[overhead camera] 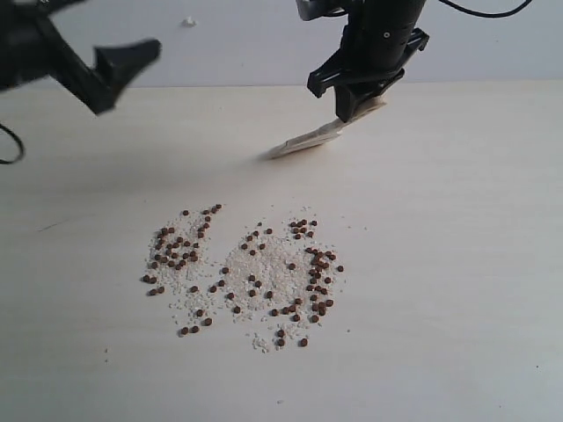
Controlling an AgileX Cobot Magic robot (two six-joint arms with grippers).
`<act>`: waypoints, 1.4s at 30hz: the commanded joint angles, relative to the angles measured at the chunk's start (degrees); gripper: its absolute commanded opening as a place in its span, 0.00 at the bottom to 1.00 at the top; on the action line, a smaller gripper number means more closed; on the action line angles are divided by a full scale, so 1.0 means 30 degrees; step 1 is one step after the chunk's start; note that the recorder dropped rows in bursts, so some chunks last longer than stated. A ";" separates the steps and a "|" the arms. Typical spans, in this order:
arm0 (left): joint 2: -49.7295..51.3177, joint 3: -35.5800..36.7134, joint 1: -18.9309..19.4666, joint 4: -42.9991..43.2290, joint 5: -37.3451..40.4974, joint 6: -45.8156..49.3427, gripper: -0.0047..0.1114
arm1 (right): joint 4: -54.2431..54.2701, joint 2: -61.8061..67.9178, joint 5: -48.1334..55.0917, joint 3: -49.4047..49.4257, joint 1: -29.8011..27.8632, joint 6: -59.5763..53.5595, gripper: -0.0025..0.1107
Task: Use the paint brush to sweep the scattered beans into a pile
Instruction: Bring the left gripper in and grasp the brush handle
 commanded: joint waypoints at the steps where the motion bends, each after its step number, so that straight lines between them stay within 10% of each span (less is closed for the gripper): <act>1: 0.5326 -0.2466 -0.2827 -0.0748 0.0265 0.3662 0.82 | -0.0046 0.0084 -0.0322 -0.0286 -0.0036 -0.0202 0.02; 11: 1.1088 -0.7869 -0.6620 -0.3046 0.2293 0.7183 0.82 | 0.0096 0.0084 -0.0174 -0.0286 -0.0036 -0.0066 0.02; 32: 1.4468 -1.2134 -0.7109 -0.3360 0.4555 0.6721 0.81 | 0.0794 0.0084 -0.0214 -0.0286 -0.0036 -0.0152 0.02; 42: 1.4833 -1.2210 -0.7109 -0.3427 0.4125 0.6756 0.25 | 0.0794 0.0084 -0.0325 -0.0286 -0.0036 -0.0180 0.02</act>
